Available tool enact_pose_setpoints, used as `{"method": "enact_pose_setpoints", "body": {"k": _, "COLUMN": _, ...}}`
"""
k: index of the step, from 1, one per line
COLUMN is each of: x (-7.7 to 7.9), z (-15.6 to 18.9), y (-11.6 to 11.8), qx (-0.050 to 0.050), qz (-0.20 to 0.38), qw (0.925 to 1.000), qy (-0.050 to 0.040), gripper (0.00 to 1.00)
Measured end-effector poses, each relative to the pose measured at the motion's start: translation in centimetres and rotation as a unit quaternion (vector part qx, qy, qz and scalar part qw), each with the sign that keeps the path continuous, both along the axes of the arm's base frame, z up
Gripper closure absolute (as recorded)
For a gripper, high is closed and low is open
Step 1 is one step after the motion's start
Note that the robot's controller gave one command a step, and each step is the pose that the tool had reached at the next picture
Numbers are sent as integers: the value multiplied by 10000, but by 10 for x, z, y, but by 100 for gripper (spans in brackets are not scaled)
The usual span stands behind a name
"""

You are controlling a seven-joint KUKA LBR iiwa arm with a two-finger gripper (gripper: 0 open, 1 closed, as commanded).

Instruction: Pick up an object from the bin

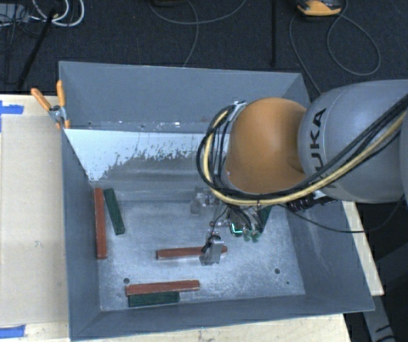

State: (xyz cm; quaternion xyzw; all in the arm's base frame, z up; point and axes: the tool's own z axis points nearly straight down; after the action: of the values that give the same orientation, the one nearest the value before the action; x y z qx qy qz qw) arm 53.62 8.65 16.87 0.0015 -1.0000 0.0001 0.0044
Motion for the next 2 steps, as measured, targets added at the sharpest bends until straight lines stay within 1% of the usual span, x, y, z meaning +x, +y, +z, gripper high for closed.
{"method": "enact_pose_setpoints", "body": {"k": 1, "x": 15, "z": -102, "y": 48, "qx": 11, "qz": 1403, "qw": 9901, "qy": -17, "gripper": 0}}
{"method": "enact_pose_setpoints", "body": {"k": 2, "x": 16, "z": -99, "y": 47, "qx": 10, "qz": 1381, "qw": 9904, "qy": -37, "gripper": 100}}
